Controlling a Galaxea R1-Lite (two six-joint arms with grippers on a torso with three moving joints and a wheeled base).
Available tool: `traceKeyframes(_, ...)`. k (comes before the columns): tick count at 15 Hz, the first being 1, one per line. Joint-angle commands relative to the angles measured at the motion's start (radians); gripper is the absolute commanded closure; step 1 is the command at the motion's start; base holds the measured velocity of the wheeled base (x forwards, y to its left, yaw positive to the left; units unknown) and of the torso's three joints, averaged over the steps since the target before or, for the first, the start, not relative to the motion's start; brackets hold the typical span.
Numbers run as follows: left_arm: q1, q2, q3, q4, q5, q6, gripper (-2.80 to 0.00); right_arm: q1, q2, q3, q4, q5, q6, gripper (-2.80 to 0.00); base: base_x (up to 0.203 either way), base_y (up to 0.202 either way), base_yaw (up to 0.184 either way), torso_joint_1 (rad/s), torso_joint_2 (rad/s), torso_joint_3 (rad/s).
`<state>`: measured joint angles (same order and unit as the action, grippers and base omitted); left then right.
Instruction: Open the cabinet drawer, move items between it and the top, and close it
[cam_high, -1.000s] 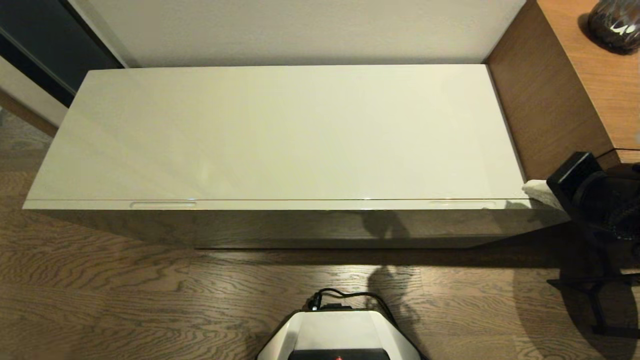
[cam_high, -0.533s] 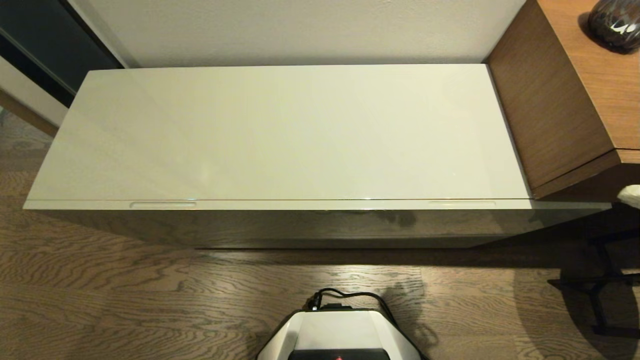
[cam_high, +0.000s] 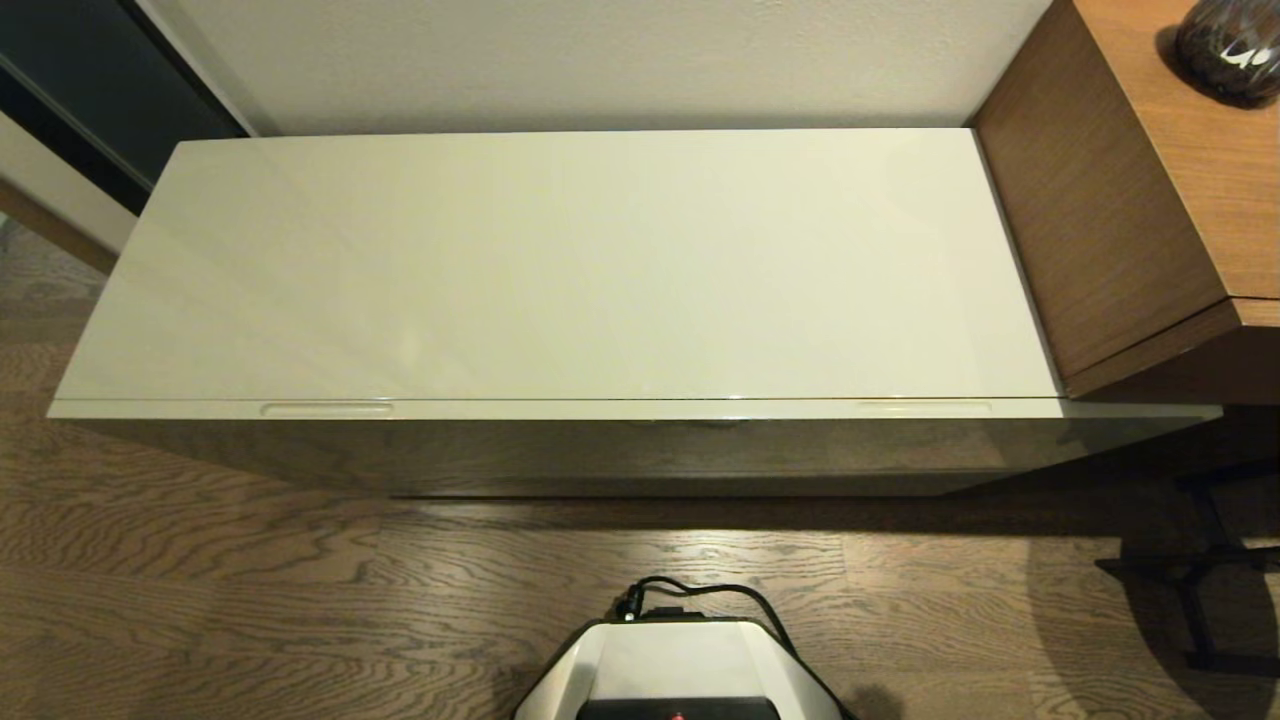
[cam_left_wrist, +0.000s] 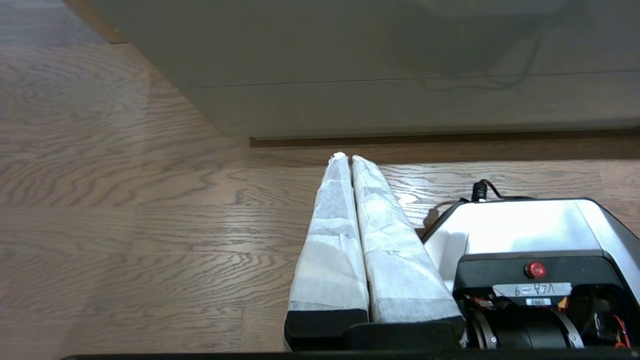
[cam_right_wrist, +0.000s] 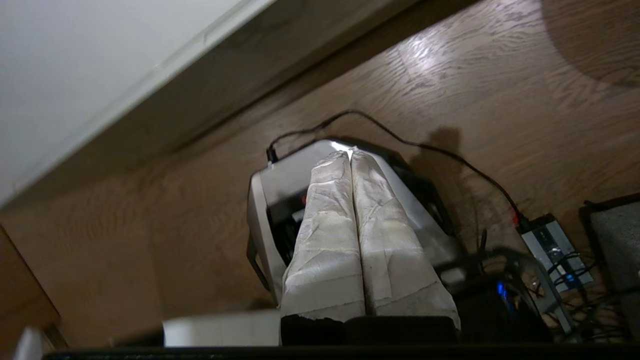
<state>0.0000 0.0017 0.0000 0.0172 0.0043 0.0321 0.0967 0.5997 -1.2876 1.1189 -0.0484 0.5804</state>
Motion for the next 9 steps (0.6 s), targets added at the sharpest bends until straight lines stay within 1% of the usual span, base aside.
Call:
traceKeyframes(1, 0.000, 0.001, 0.000, 0.000, 0.000, 0.000, 0.00, -0.129, -0.175, 0.103, 0.019, 0.146, -0.100, 0.00, 0.000, 0.000, 0.000, 0.000, 0.00, 0.000)
traceKeyframes(2, 0.000, 0.001, 0.000, 0.000, 0.000, 0.000, 0.00, -0.138, -0.226, 0.186, -0.011, 0.155, -0.143, 0.00, 0.000, 0.000, 0.000, 0.000, 0.00, 0.000)
traceKeyframes(5, 0.000, 0.001, 0.000, 0.000, 0.000, 0.000, 0.00, -0.139, -0.348, 0.437, -0.168, 0.104, -0.244, 0.00, 0.000, 0.000, 0.000, 0.000, 0.00, 0.000)
traceKeyframes(7, 0.000, 0.001, 0.000, 0.000, 0.000, 0.000, 0.00, -0.120, -0.474, 0.565, -0.270, 0.093, -0.356, 0.00, 0.000, 0.000, 0.000, 0.000, 0.00, 0.000)
traceKeyframes(8, 0.000, 0.001, 0.000, 0.000, 0.000, 0.000, 0.00, -0.115, -0.514, 0.634, -0.337, 0.088, -0.412, 0.00, 0.000, 0.000, 0.000, 0.000, 0.00, 0.000)
traceKeyframes(9, 0.001, 0.001, 0.000, 0.000, 0.000, 0.000, 0.00, -0.111, -0.545, 0.725, -0.433, 0.082, -0.463, 0.00, 0.000, 0.000, 0.000, 0.000, 0.00, 0.000)
